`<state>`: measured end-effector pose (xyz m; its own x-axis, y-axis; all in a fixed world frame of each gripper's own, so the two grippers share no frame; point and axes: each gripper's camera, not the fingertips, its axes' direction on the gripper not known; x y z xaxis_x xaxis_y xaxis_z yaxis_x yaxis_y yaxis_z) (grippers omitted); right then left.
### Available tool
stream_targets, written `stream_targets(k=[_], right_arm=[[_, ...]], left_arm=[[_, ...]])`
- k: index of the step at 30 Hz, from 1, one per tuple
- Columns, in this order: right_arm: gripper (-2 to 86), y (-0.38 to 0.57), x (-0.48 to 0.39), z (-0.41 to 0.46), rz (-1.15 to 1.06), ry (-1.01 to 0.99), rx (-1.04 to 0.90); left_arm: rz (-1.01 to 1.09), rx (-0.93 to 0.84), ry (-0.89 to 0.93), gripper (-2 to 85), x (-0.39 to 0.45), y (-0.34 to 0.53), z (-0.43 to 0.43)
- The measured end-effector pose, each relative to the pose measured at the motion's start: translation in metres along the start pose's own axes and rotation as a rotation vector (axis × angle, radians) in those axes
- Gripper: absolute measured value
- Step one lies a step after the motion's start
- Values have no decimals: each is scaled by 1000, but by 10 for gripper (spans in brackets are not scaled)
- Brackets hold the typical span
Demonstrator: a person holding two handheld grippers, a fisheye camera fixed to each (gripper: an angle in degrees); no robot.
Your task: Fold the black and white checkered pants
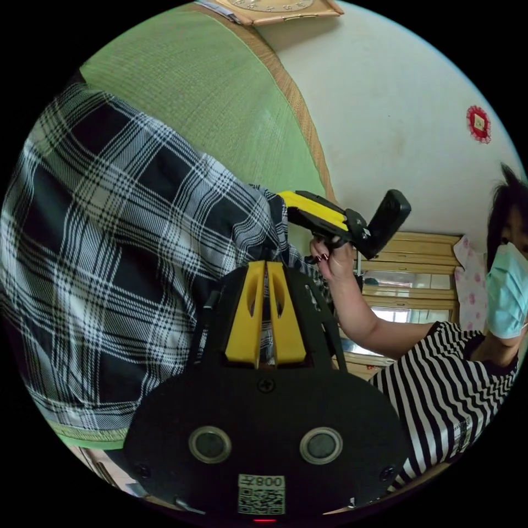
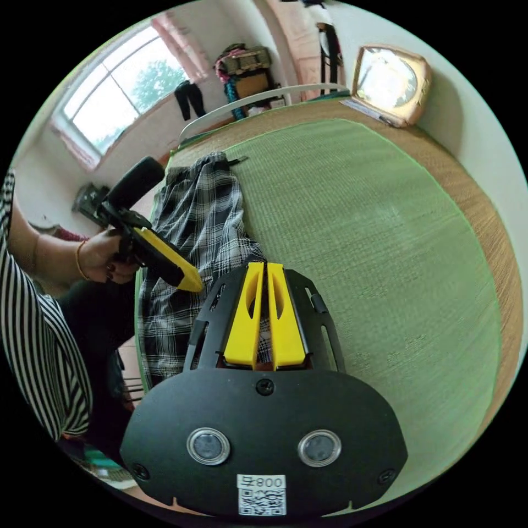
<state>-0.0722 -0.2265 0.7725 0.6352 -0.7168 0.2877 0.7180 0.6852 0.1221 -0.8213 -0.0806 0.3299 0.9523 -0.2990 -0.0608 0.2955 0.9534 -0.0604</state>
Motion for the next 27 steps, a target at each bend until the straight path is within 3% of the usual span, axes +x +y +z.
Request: stream_targets(k=[7,13,19,23,27], right_arm=[[4,1,41,-1,135,-121,-56],[3,16,63,-30,232,-53,-27],[4,48,16,-49,144,-173,-70],[8,75,-22,-48,132,24,-172],[37,98,-33,-68,193,126,-142]], left_arm=[[63,-41,-209,2,32,-22,27],[77,-37,-206,2,57,-20,40],[116,-35,-222,2,87,-26,58],[137,-39,-218,4,106,-28,70],[165,-44,-196,16,127,-29,83]])
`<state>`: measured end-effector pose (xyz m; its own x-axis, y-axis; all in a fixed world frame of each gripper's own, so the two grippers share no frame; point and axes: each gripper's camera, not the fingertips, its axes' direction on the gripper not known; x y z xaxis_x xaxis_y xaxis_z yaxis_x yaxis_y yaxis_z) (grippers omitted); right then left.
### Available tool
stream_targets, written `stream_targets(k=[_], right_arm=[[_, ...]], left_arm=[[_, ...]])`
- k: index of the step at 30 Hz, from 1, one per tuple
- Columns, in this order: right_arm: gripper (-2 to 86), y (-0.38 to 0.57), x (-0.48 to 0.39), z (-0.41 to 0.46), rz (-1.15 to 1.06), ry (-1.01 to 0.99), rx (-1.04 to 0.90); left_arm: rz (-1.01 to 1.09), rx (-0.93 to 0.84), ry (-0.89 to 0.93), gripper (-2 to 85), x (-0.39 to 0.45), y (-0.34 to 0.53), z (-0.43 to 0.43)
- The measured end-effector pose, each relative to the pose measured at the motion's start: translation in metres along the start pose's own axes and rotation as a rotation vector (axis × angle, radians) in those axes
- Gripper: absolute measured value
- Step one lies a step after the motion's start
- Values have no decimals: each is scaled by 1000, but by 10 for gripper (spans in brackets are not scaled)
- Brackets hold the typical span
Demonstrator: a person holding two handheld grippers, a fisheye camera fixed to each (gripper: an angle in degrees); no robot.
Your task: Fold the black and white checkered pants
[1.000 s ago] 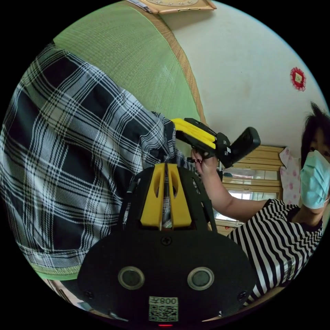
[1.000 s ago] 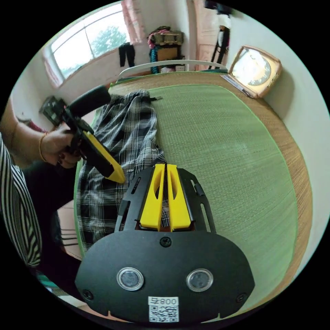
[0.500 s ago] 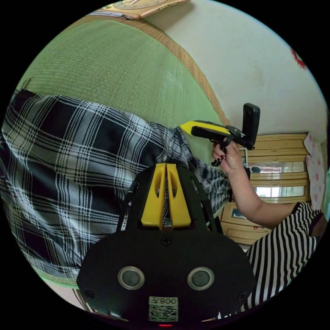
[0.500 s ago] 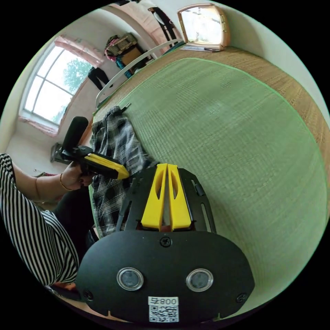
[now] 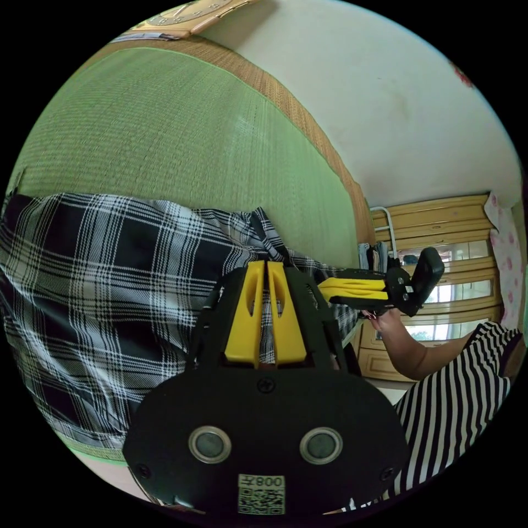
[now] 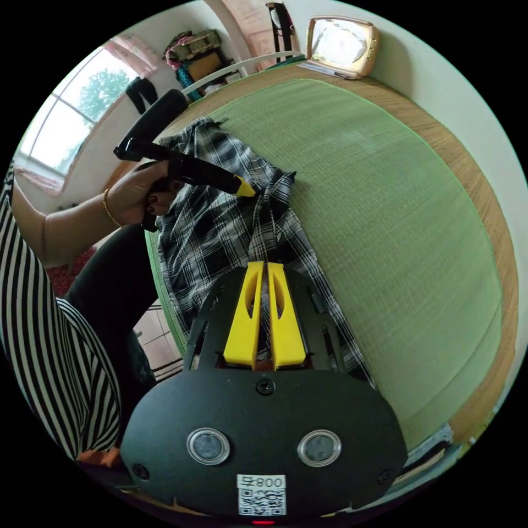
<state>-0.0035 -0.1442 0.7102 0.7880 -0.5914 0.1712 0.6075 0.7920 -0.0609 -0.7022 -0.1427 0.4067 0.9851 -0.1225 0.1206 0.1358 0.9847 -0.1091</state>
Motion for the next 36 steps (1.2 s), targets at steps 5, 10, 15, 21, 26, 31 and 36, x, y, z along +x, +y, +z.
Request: stream_targets(k=[5,10,15,21,26,31,36], right_arm=[[62,21,0,-2,19,79,-41],[28,36,-5,1,-5,113,-87],[7,54,-4,-16,34,120,-52],[8,77,15,-34,131,145,-12],[32,101,25,-49,204,103,46],[56,158,36,-83,330,181,85],[56,229,45,-83,471,232,14]], left_arm=[[3,-31,11,28,25,-2,13],[-13,-51,34,31,49,0,27],[26,-72,64,32,79,-19,51],[60,-72,22,31,114,-36,73],[107,-89,-19,34,144,-41,83],[171,-115,-2,37,181,-46,100],[243,-198,19,37,222,-50,137]])
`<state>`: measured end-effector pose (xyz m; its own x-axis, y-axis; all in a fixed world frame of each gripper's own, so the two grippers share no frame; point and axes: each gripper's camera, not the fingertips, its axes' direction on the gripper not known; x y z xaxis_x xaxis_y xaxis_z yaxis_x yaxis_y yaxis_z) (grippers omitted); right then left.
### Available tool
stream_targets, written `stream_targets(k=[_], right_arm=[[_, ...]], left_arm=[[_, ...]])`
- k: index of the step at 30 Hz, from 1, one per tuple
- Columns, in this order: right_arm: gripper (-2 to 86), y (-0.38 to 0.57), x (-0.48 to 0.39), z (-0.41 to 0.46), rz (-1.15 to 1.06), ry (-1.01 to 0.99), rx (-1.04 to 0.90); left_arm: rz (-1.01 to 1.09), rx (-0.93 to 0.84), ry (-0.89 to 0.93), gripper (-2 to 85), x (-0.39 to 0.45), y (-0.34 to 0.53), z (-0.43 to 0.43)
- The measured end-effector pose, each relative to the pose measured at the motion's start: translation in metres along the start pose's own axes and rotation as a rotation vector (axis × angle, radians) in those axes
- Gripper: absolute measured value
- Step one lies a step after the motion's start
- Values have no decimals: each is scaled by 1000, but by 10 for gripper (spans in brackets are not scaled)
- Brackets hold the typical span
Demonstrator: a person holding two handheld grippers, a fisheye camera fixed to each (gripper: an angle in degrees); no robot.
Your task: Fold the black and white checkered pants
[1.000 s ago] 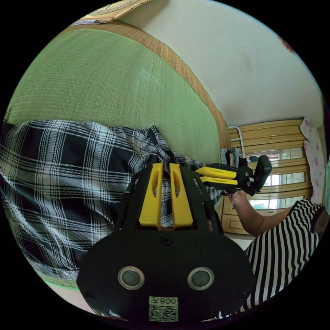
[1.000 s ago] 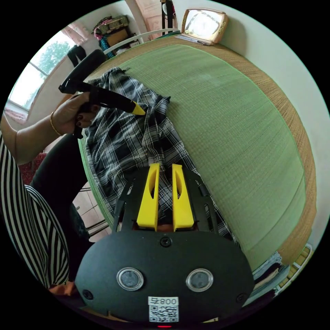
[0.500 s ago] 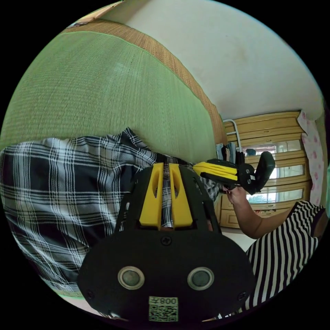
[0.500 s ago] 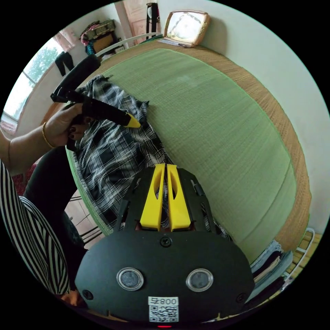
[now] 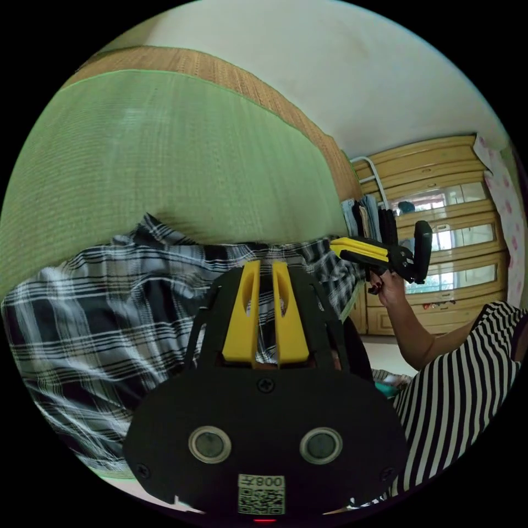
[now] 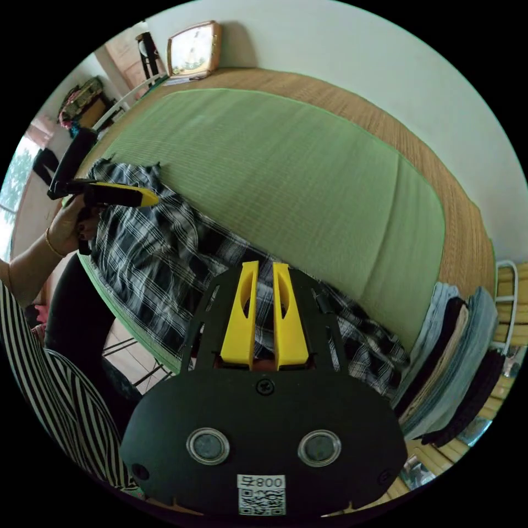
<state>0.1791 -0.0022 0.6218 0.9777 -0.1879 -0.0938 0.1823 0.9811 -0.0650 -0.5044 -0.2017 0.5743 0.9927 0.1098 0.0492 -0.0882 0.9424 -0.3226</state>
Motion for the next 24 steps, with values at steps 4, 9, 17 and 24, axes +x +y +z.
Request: stream_targets(k=[4,9,17,24], right_arm=[[53,19,9,7,-4,8,-27],[34,43,23,12,-11,27,-44],[0,89,59,-9,54,-18,30],[1,122,102,-20,153,-97,121]], left_arm=[[91,-48,-2,36,38,-21,32],[138,-113,-119,24,68,-39,68],[125,-66,-90,6,102,-48,74],[109,-40,-123,10,129,-65,92]])
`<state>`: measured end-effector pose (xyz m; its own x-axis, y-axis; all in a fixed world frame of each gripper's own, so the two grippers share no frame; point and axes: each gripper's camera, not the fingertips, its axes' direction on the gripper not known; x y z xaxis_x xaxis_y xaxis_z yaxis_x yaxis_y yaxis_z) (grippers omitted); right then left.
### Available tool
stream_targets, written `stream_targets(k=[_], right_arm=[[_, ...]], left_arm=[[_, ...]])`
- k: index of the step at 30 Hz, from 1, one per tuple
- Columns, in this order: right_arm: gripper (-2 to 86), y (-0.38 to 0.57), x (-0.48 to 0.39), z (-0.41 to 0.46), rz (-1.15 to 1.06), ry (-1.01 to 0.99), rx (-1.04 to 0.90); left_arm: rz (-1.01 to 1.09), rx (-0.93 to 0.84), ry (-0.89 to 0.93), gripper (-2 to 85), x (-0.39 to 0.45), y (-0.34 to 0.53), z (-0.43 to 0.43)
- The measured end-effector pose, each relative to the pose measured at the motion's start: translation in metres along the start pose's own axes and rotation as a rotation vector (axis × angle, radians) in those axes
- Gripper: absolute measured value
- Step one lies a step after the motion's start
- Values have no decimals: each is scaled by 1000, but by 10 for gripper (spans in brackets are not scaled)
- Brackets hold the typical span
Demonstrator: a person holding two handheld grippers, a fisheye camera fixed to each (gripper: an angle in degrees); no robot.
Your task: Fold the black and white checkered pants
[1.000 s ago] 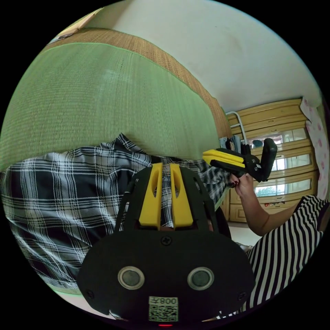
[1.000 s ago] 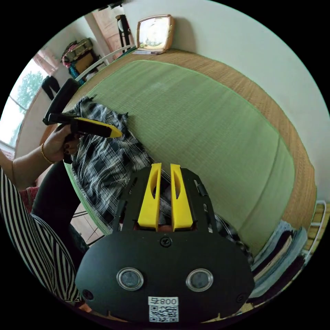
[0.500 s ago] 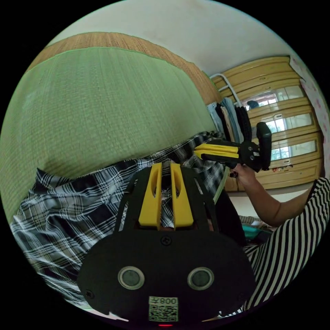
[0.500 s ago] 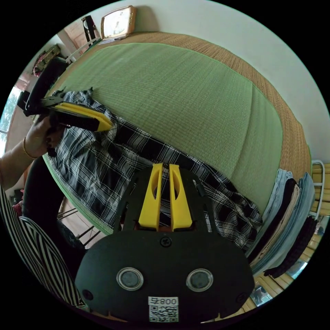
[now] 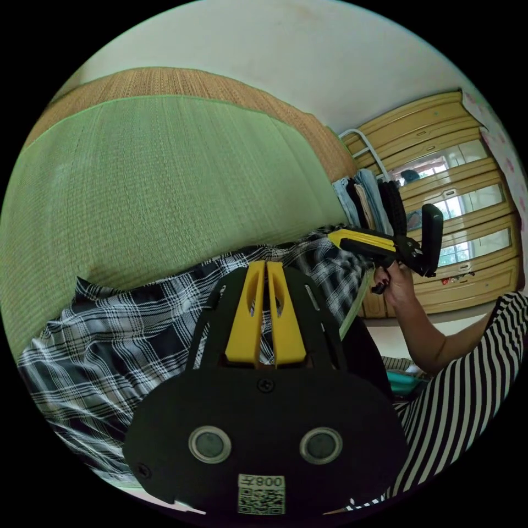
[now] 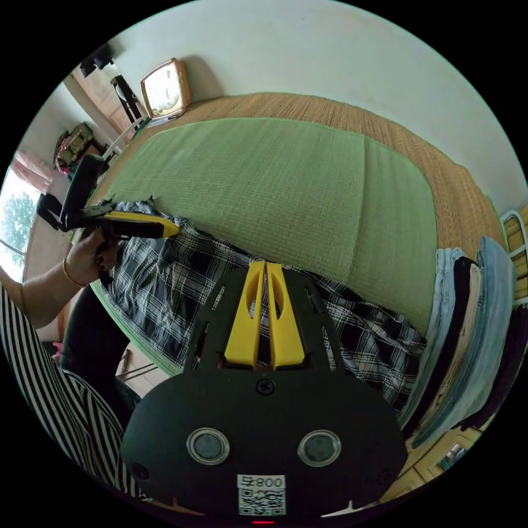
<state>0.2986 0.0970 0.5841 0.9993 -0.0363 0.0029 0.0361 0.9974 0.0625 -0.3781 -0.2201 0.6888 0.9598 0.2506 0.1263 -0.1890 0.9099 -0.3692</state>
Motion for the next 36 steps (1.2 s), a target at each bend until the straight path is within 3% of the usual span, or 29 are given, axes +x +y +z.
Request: stream_targets(k=[5,12,20,31,36], right_arm=[[18,24,28,-2,76,-17,10],[63,77,80,-28,222,113,52],[23,107,131,-13,342,174,-8],[-3,145,170,-41,373,100,145],[0,155,196,-19,390,60,65]], left_arm=[[0,12,-12,32,19,-4,9],[105,-6,28,48,69,-21,35],[179,-117,-23,26,117,-58,96],[168,-84,-26,2,159,-72,109],[150,-129,-69,3,168,-78,132]])
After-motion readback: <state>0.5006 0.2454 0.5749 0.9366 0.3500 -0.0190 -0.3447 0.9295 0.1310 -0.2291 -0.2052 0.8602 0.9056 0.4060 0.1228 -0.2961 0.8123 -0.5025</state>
